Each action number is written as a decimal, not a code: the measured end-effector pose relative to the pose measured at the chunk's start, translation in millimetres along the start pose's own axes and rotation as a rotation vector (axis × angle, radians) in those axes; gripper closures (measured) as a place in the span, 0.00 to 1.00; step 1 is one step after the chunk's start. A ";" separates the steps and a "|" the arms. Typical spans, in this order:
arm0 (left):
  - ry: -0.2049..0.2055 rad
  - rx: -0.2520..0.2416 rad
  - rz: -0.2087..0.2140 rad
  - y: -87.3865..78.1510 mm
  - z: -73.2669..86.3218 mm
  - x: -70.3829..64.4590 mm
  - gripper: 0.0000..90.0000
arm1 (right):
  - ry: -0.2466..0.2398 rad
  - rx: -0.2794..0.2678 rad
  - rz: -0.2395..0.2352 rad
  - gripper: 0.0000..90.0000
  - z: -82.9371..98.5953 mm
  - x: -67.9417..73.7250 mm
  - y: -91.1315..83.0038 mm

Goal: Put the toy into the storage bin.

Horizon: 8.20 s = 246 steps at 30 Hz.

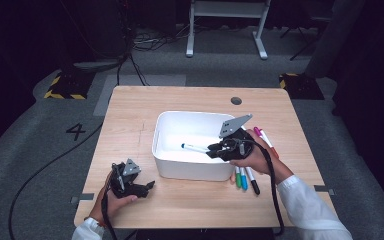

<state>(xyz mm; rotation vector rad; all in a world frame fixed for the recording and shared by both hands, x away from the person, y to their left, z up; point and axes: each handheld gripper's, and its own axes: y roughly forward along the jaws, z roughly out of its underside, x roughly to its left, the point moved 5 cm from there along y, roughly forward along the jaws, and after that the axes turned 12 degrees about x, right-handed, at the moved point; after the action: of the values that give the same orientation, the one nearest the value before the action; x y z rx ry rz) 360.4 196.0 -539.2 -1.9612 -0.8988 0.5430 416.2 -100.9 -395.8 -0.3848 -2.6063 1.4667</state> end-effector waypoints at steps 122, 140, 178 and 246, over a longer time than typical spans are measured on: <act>-0.001 -0.001 0.001 0.1 0.1 -0.3 0.16 | 0.600 -0.166 0.399 0.83 225.6 -117.0 -52.3; 0.003 0.000 0.000 -0.1 0.1 -0.1 0.16 | 0.266 -0.289 0.298 0.83 95.5 -53.9 -93.9; 0.003 -0.001 -0.001 -0.1 0.0 -0.2 0.16 | -0.074 0.116 0.016 0.83 13.8 5.6 0.7; 0.006 -0.004 0.005 0.2 0.3 -2.3 0.17 | 0.542 0.073 0.341 0.81 224.8 -116.0 11.8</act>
<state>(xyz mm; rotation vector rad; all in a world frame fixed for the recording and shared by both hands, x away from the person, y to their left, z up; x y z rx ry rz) 358.8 194.3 -539.5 -1.9677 -0.8923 0.5383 477.1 -312.3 -521.2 -1.0892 -2.1176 1.2996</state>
